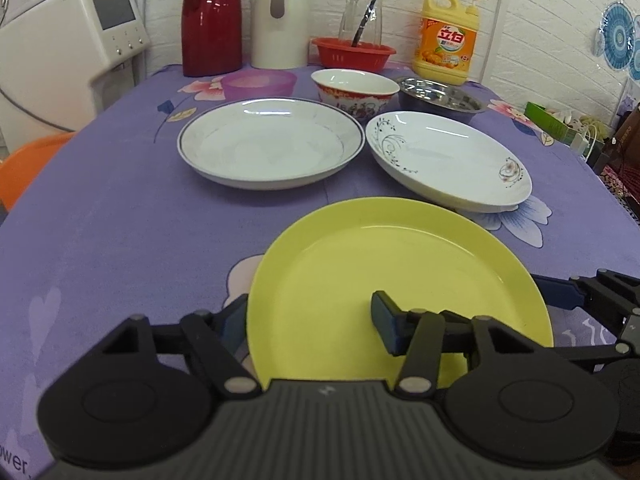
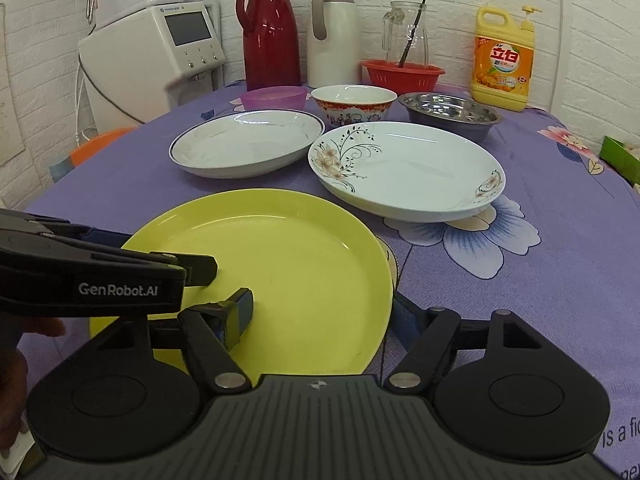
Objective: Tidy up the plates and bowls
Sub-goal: 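Move the left tool over the yellow plate toward the plain white plate, then close the left gripper on the rim of the plain white plate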
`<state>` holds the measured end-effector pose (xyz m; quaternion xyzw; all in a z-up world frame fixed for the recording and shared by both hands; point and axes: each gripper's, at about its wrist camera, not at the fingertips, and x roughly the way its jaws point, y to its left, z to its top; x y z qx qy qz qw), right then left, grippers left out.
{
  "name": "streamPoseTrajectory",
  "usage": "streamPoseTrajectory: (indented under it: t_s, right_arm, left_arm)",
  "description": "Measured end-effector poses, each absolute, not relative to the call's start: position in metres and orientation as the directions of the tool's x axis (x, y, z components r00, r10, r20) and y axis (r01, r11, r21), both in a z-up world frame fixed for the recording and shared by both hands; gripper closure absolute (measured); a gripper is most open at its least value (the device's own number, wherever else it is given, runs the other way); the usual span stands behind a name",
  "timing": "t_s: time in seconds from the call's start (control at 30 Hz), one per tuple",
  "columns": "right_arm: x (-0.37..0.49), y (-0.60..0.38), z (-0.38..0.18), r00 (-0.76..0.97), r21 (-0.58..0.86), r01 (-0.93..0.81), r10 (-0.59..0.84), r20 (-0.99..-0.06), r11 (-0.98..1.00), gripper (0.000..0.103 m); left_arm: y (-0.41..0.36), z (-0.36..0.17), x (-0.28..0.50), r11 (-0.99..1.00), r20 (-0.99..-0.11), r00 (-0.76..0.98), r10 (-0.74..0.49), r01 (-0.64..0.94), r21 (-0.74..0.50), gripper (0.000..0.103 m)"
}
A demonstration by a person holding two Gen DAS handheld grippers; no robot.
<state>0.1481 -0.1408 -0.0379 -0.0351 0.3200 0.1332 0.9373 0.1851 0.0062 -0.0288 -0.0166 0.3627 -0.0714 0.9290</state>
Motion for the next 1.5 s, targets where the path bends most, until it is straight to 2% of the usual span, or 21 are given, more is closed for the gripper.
streamPoseTrajectory:
  t_s: [0.23, 0.47, 0.63, 0.8, 0.83, 0.9, 1.07, 1.33, 1.5]
  right_arm:
    - [0.145, -0.109, -0.025, 0.758, 0.062, -0.363, 0.333, -0.561, 0.93, 0.0]
    - [0.157, -0.065, -0.029, 0.708, 0.068, -0.461, 0.413, -0.572, 0.885, 0.0]
    - [0.164, -0.057, -0.031, 0.71, 0.054, -0.449, 0.393, -0.584, 0.892, 0.0]
    - [0.173, -0.055, -0.038, 0.681, 0.061, -0.455, 0.391, -0.619, 0.888, 0.0]
    - [0.171, -0.055, -0.041, 0.678, 0.06, -0.461, 0.395, -0.62, 0.885, 0.0]
    - [0.168, -0.053, -0.041, 0.68, 0.034, -0.474, 0.39, -0.621, 0.88, 0.0]
    - [0.173, -0.074, -0.026, 0.682, 0.166, -0.437, 0.446, -0.58, 0.884, 0.0]
    - [0.214, -0.083, 0.007, 0.789, -0.002, -0.416, 0.36, -0.498, 0.909, 0.0]
    - [0.272, -0.081, 0.002, 0.788, -0.009, -0.403, 0.342, -0.511, 0.915, 0.0]
  left_arm:
    - [0.041, -0.006, 0.167, 0.999, -0.636, 0.77, -0.038, 0.023, -0.031, 0.049]
    - [0.085, -0.013, 0.163, 0.994, -0.654, 0.756, 0.038, -0.098, -0.055, 0.048]
    - [0.09, -0.018, 0.173, 0.992, -0.653, 0.757, 0.023, -0.099, -0.08, 0.047]
    - [0.088, -0.029, 0.179, 0.994, -0.66, 0.751, 0.029, -0.091, -0.06, 0.037]
    - [0.094, -0.034, 0.181, 0.99, -0.673, 0.739, 0.0, -0.095, -0.104, 0.037]
    - [0.098, -0.035, 0.179, 0.99, -0.668, 0.744, -0.022, -0.075, -0.117, 0.037]
    - [0.117, -0.02, 0.177, 0.972, -0.625, 0.774, -0.102, -0.055, -0.228, 0.035]
    - [0.128, -0.001, 0.197, 0.976, -0.594, 0.803, -0.049, -0.089, -0.2, 0.034]
    - [0.128, -0.006, 0.206, 0.973, -0.609, 0.791, -0.058, -0.093, -0.213, 0.034]
